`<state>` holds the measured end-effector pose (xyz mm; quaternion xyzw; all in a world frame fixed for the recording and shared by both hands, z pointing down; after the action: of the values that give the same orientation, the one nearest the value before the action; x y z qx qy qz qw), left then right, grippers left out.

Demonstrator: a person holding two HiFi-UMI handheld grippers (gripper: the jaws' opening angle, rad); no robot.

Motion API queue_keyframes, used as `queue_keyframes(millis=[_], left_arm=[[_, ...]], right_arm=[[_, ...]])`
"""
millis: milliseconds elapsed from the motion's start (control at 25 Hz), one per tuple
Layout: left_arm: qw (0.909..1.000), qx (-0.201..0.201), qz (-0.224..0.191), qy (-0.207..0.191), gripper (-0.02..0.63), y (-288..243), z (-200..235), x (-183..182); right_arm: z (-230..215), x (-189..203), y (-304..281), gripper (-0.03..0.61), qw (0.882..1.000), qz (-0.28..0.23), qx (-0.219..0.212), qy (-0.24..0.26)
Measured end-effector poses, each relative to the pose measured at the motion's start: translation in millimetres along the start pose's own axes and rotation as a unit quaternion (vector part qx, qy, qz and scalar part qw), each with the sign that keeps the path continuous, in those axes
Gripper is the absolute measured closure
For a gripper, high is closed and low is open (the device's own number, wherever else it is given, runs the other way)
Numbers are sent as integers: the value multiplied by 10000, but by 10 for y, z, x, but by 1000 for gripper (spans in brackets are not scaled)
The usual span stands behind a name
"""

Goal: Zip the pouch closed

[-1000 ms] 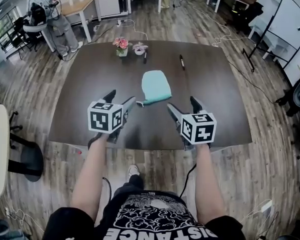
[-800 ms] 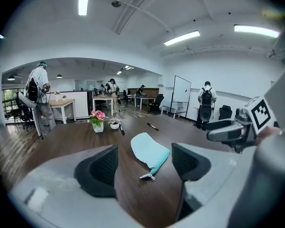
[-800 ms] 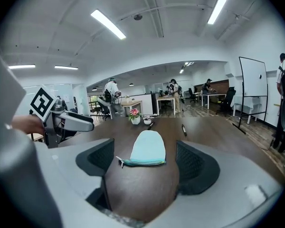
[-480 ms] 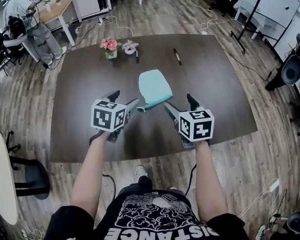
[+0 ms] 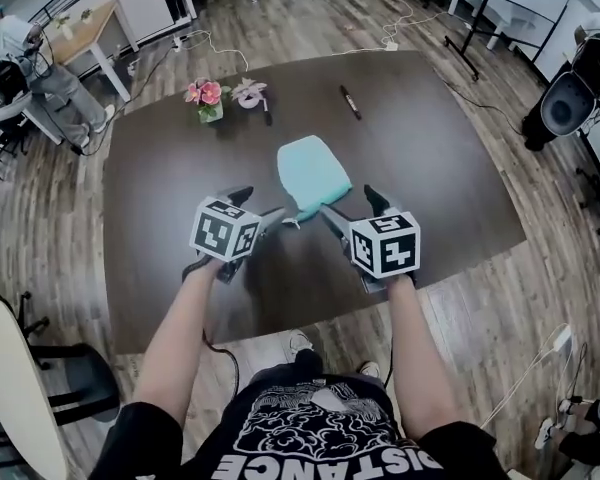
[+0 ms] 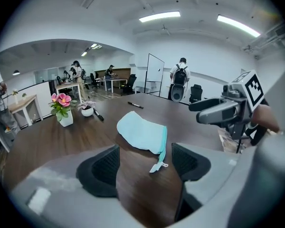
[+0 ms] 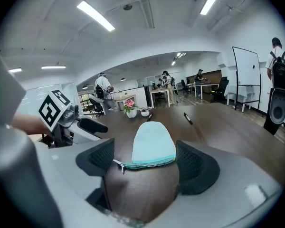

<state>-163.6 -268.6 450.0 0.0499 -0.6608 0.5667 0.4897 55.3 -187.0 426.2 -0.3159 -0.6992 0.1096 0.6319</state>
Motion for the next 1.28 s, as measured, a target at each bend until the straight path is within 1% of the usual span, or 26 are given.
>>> queue_keyframes(millis=[200,360,480,760,880,1280], left_arm=[[9976,479,281,-406,259,-182,41,31],[9925,820,540,-726,259,-323,9,104],[9887,986,679,-900,259,-392,-5,156],[9809,1296,801,-1209,319,-559,-60,260],[9791,1349,837,-1271,361,-594,-53,292],[9741,1548,919,-1367,459,-710,-62,397]], right_arm=[[126,45,-158,195,9998,178,30,-49],[187,125,-226,198,9994,301,129,-125],[226,159,-247,199,9989,361,206,-200],[290,268,-252,215,9975,582,303,-250],[297,316,-246,219,9967,686,345,-263],[296,393,-277,225,9949,871,450,-225]])
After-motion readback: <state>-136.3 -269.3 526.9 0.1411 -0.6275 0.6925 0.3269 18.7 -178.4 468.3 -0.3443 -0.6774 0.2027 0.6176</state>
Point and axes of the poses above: the fingertips, and each gripper's own axes: y backward along the fingers, z to its left, x out of its underside, the point moved 9 cm from there along y, backward along the fingers, and after that the axes turned 4 degrees about z, right-handed, at the moved point
